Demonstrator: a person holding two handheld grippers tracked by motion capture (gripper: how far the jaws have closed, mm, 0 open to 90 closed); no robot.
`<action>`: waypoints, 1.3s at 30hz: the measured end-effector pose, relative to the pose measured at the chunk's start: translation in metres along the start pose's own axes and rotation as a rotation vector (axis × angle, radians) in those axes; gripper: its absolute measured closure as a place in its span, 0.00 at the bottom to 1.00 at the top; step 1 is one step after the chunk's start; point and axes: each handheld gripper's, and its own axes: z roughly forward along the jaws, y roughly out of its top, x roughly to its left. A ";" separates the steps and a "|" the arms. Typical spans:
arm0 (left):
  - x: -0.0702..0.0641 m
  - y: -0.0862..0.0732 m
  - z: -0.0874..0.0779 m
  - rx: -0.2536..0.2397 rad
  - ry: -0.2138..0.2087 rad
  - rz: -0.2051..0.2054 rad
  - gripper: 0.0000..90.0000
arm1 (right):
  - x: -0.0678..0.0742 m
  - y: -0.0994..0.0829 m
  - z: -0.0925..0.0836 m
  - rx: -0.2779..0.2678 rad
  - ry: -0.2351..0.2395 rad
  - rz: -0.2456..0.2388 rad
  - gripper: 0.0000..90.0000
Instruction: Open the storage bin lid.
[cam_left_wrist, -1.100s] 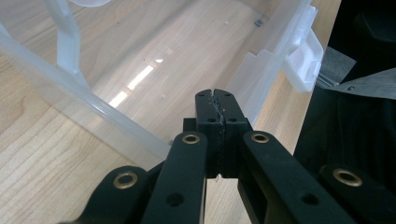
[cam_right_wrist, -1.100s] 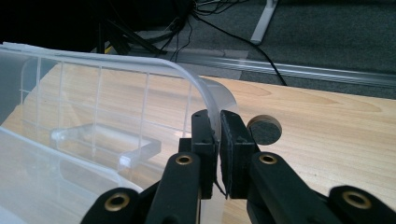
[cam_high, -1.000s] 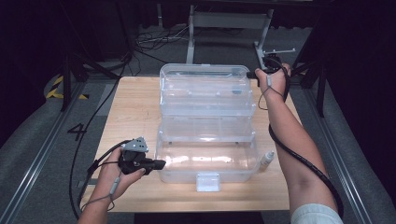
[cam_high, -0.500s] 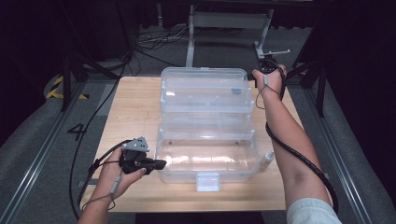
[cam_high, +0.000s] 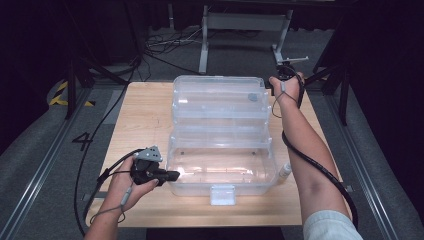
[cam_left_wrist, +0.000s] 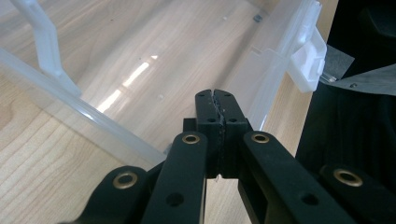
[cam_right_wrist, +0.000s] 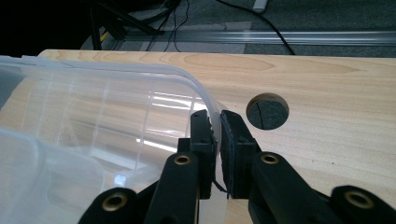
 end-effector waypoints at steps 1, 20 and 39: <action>0.000 0.000 0.000 0.002 -0.002 0.000 1.00 | 0.000 0.000 0.001 0.002 -0.001 0.003 0.94; 0.001 0.001 -0.003 0.001 0.014 0.001 0.96 | -0.004 -0.003 0.005 -0.010 -0.013 0.003 0.95; 0.000 0.013 -0.030 -0.084 0.056 0.007 0.87 | -0.004 -0.011 -0.080 -0.165 0.011 -0.083 0.73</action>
